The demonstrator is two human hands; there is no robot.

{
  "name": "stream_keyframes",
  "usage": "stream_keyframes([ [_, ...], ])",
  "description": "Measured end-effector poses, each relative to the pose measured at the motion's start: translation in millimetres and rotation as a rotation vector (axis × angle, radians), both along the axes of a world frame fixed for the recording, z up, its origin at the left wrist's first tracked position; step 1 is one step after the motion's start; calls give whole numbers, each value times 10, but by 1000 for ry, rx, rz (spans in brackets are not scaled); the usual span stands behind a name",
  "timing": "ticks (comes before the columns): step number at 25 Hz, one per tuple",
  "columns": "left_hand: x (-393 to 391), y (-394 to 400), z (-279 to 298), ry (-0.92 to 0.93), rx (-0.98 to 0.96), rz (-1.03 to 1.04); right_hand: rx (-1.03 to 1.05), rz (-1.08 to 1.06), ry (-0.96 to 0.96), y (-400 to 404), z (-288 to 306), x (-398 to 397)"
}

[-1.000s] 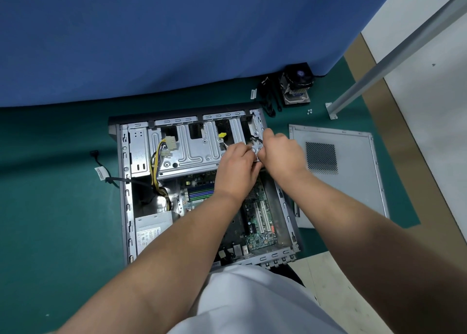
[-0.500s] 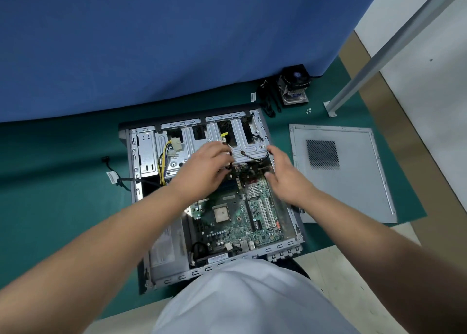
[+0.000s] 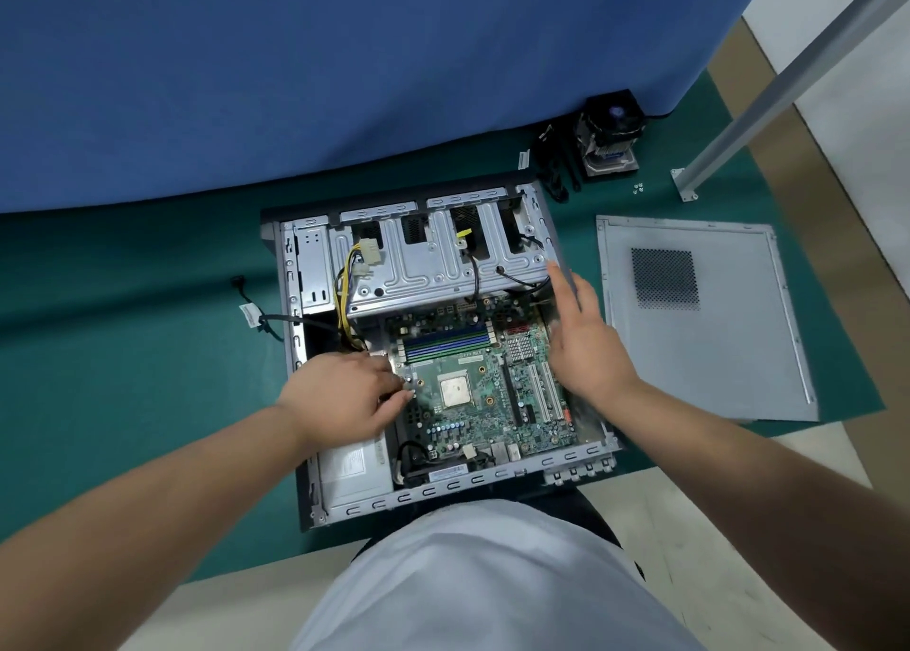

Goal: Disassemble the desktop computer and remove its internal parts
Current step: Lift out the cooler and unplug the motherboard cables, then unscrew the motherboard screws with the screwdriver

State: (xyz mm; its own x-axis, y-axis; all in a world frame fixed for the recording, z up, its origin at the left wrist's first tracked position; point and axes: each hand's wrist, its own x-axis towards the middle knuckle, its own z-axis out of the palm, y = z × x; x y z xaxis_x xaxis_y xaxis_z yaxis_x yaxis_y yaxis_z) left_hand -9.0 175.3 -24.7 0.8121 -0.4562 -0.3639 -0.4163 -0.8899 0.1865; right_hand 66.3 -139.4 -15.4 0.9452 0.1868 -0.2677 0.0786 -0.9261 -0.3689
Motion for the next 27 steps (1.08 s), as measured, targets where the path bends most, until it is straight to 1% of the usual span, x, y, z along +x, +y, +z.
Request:
stream_keyframes([
  [4,-3,88,-24,71,-3,-56,-28,-13,46,-3,5,-100],
  [8,-4,64,-9,36,-30,-81,-107,-6,4,29,-14,-142],
  [9,5,40,-14,26,-26,-75,-98,-8,-12,28,-23,-142],
  [11,-4,-11,-34,5,-3,-4,-4,-53,-31,18,-40,-131],
  [13,-60,-52,-49,-16,49,101,111,-155,0,-10,-48,-108],
  [14,-89,-69,-48,-20,76,137,138,-195,24,-22,-52,-95],
  [17,-125,-86,-29,-14,108,175,126,-217,32,-33,-72,-81],
  [27,-290,-74,-50,-37,90,186,104,-212,28,-24,-109,-205],
])
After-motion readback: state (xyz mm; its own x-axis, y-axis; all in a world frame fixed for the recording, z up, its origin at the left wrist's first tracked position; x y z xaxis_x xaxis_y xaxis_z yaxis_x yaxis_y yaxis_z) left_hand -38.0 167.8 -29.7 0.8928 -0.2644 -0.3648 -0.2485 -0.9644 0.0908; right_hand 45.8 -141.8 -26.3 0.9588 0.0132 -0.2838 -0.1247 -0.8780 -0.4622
